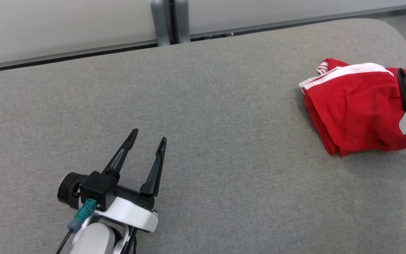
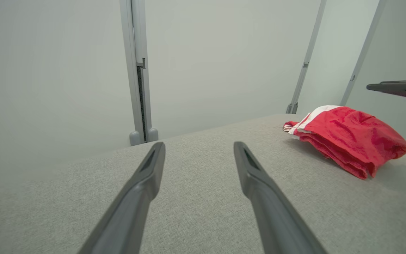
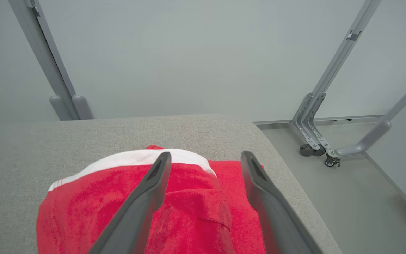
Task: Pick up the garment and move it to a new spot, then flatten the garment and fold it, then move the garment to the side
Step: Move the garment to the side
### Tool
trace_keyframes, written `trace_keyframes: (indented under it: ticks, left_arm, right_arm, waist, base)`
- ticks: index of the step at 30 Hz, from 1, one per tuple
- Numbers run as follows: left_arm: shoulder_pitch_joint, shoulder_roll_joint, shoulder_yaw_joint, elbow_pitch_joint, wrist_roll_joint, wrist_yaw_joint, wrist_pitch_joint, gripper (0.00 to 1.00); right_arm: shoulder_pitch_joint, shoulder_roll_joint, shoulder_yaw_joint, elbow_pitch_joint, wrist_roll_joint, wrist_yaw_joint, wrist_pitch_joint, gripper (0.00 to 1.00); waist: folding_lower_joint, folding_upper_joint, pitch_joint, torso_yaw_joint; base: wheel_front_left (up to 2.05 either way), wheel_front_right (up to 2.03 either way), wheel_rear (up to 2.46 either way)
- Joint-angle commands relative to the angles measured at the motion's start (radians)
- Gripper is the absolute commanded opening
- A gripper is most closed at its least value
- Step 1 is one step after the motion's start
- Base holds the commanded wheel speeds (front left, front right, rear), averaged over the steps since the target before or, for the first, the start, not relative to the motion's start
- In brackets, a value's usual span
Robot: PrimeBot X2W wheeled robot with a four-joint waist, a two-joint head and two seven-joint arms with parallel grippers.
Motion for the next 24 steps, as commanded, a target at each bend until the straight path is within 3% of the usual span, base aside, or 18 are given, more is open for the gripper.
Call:
trace_keyframes:
  ticks: [1,6,13,24]
  left_arm:
    - [0.021,0.001,0.014,-0.005,-0.009,0.01,-0.006,1.0]
    - [0.083,0.011,0.094,-0.041,-0.04,0.05,-0.008,1.0]
    - [0.19,0.028,0.2,-0.105,-0.084,0.083,-0.008,1.0]
    - [0.284,0.021,0.275,-0.083,-0.125,0.073,-0.008,1.0]
  right_arm:
    - [0.013,-0.018,-0.029,-0.048,-0.008,0.0,-0.009,1.0]
    - [0.155,-0.034,-0.205,-0.296,-0.087,0.0,-0.008,1.0]
    - [0.481,0.046,-0.416,-0.642,-0.21,0.0,-0.008,1.0]
    - [0.816,0.149,-0.522,-0.987,-0.288,0.0,-0.008,1.0]
  waist:
    - [0.0,-0.0001,-0.058,0.034]
    - [0.0,-0.0001,-0.136,0.069]
    - [0.0,-0.0001,-0.254,0.12]
    - [0.0,-0.0001,-0.293,0.17]
  base:
    - [0.0,0.0,0.0]
    - [0.0,0.0,0.0]
    - [0.0,0.0,0.0]
    - [0.0,0.0,0.0]
